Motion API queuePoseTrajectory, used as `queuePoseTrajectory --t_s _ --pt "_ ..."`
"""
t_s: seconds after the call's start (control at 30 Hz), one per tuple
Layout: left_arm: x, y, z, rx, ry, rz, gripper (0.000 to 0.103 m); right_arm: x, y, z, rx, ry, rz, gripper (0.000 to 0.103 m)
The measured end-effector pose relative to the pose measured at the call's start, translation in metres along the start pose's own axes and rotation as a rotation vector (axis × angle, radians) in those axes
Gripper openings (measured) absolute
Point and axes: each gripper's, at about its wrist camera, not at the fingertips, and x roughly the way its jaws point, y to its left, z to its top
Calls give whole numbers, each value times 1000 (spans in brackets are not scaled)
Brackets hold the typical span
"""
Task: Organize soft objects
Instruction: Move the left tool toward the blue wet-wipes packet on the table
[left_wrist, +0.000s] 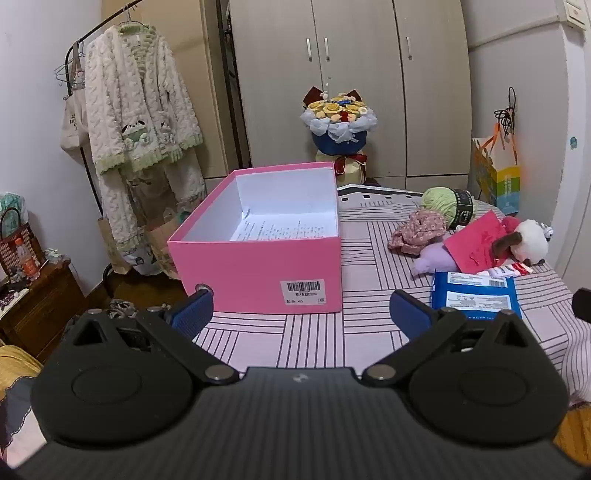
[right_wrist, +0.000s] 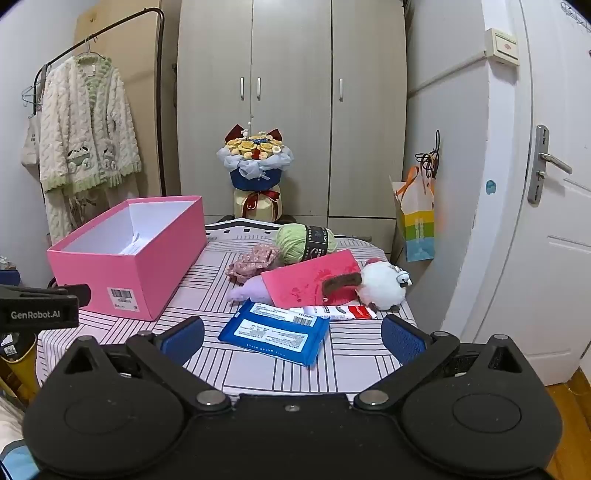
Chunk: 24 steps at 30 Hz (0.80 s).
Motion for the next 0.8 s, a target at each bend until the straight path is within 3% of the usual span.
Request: queuePoseTrajectory --t_s 0.8 --pt "7 -4 -1 33 56 -36 103 11 -10 -3 25 40 -28 103"
